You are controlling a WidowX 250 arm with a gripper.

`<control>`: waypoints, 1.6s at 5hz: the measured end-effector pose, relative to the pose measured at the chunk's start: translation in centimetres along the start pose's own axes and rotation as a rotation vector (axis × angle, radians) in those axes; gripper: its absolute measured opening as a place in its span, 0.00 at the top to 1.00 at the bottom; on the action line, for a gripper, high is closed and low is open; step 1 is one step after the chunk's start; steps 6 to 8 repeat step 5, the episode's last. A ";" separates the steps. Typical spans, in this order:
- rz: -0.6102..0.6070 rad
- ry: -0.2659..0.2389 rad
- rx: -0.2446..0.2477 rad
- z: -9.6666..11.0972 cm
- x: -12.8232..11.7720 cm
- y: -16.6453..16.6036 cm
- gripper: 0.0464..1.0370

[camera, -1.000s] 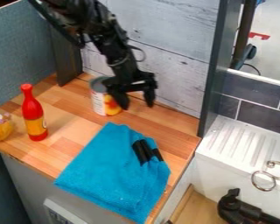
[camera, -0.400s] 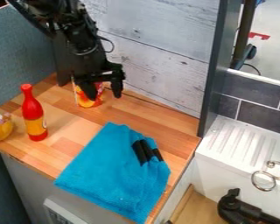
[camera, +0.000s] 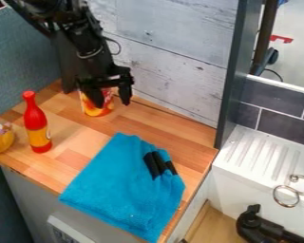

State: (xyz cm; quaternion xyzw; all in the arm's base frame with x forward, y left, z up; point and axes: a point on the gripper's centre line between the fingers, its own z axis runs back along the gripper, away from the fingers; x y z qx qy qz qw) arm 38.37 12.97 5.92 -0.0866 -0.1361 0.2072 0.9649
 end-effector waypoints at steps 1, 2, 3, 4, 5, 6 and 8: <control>-0.030 0.071 0.069 3.4 -1.9 -0.5 0.04; -0.095 0.192 0.277 7.8 -5.6 -2.9 0.04; -0.234 0.343 0.271 11.1 -9.7 -3.7 0.04; -0.373 0.411 0.314 11.5 -14.3 -3.9 0.04; -0.494 0.421 0.238 11.4 -16.9 -4.1 0.04; -0.494 0.421 0.238 11.4 -16.9 -4.1 0.04; -0.494 0.421 0.238 11.4 -16.9 -4.1 0.04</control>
